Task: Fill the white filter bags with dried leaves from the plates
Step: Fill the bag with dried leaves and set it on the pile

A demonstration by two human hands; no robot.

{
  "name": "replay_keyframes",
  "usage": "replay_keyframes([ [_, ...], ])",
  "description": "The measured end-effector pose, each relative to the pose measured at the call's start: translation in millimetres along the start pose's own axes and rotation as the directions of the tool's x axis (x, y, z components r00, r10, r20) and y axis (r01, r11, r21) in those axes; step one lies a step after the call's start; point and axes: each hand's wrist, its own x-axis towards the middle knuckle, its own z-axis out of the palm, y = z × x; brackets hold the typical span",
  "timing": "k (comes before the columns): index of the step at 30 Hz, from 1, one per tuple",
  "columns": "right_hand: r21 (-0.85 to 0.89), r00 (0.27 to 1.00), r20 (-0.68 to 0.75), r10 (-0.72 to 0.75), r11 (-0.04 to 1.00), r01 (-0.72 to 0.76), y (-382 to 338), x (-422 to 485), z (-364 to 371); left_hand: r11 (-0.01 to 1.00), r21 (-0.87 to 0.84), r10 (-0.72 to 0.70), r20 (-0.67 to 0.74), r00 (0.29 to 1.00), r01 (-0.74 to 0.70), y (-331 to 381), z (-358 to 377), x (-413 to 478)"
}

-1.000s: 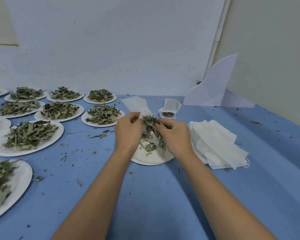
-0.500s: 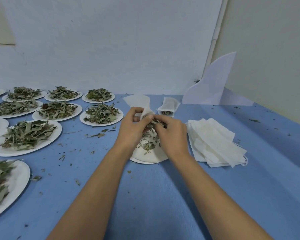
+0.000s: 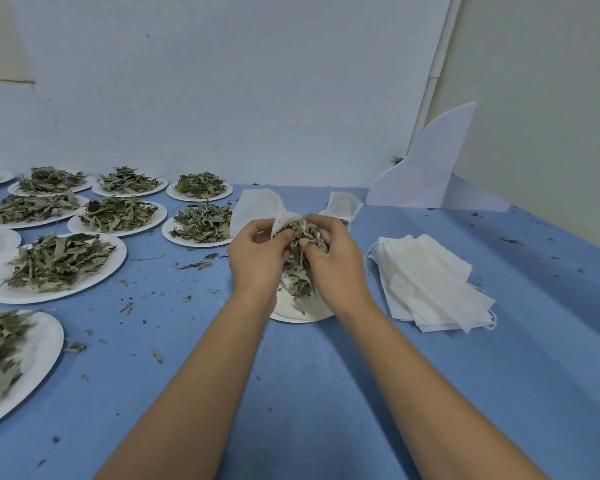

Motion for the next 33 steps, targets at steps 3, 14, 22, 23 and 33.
replay_keyframes([
  [3, -0.055, 0.999, -0.043, -0.009, 0.998, 0.007, -1.7, -3.2, 5.8, 0.997, 0.068, 0.052, -0.072, 0.996, -0.048, -3.7, 2.0, -1.1],
  [14, 0.044, 0.991, -0.053, 0.12, 0.992, -0.118, -2.0, -1.5, 7.4, 0.972, 0.235, -0.015, 0.196, 0.98, -0.032, -0.9, 12.1, -9.4],
  [22, 0.219, 0.979, 0.151, 0.137, 0.961, -0.168, -5.1, -9.1, 7.9, 0.97, 0.24, -0.007, 0.191, 0.982, -0.04, 2.6, 3.7, -7.4],
  [23, 0.231, 0.978, 0.156, 0.136, 0.958, -0.17, -4.6, -9.2, 7.2, 0.97, 0.238, 0.008, 0.175, 0.984, -0.051, 3.3, 3.1, -7.1],
  [33, 0.335, 0.991, 0.02, 0.129, 0.934, -0.128, -10.3, -8.1, -3.4, 0.945, 0.305, 0.098, 0.092, 0.991, -0.121, 2.0, 0.4, -5.5],
])
